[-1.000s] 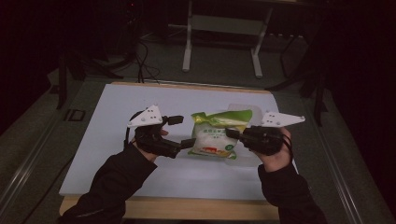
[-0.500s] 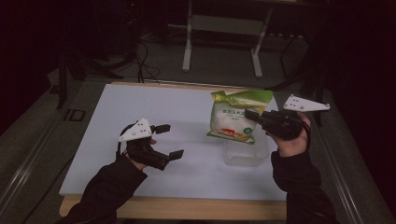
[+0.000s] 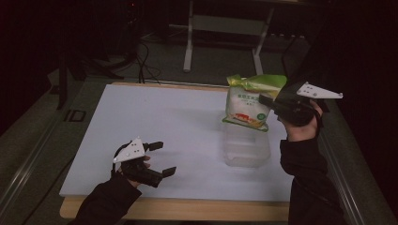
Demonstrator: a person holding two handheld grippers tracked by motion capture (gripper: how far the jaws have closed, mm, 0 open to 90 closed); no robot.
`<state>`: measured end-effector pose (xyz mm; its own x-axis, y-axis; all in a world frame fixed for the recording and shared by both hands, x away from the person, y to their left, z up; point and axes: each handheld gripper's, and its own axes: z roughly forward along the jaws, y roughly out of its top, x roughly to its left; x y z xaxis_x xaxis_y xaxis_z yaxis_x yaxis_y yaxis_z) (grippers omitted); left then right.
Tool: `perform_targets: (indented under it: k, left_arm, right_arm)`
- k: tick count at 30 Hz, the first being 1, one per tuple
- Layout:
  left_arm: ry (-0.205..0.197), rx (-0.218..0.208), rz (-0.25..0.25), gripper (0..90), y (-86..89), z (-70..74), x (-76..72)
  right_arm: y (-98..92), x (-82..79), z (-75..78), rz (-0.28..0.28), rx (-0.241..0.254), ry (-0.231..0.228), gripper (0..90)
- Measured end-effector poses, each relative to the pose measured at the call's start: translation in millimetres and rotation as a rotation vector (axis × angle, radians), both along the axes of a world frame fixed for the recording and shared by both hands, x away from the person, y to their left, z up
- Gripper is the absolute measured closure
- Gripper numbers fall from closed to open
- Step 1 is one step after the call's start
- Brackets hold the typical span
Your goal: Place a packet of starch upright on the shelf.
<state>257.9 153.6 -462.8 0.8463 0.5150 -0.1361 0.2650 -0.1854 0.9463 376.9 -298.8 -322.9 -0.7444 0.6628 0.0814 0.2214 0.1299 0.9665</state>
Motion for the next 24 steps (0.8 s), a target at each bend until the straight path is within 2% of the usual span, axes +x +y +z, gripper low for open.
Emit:
perform_targets:
  k: [3, 4, 6, 11, 15, 18, 19, 20, 24]
  left_arm:
    - [0.008, 0.001, -0.006, 2.5, 1.0, -3.3, -1.3]
    - [0.005, 0.025, -0.014, 2.5, 1.8, -10.2, -5.1]
    - [0.001, 0.033, -0.016, 2.4, 2.0, -13.7, -7.3]
    - [0.003, 0.021, -0.016, 2.4, 3.1, -21.2, -9.5]
    - [-0.005, 0.032, -0.027, 2.4, 4.7, -25.2, -9.8]
    - [0.001, 0.016, -0.019, 2.5, 6.8, -28.3, -9.5]
    - [0.001, 0.016, -0.019, 2.5, 6.8, -28.3, -9.5]
    - [0.001, 0.018, -0.017, 2.5, 7.2, -28.7, -9.4]
    - [-0.003, 0.006, -0.02, 2.5, 8.5, -27.1, -8.7]
  right_arm:
    - [-4.0, 7.5, -0.8, -0.016, -0.004, -0.004, 85.1]
    - [-6.8, 13.6, -1.9, -0.032, -0.004, 0.003, 85.2]
    - [-8.4, 19.5, -3.8, -0.05, -0.006, 0.004, 85.2]
    - [-12.1, 38.4, -13.3, -0.076, -0.012, 0.026, 85.2]
    - [-12.4, 52.0, -21.8, -0.093, -0.014, 0.034, 85.2]
    - [-10.6, 63.0, -28.2, -0.091, -0.02, 0.046, 85.2]
    - [-10.6, 63.0, -28.2, -0.091, -0.02, 0.046, 85.2]
    - [-7.9, 71.5, -33.8, -0.087, -0.029, 0.055, 85.2]
    - [-5.3, 85.5, -45.8, -0.097, -0.047, 0.08, 85.2]
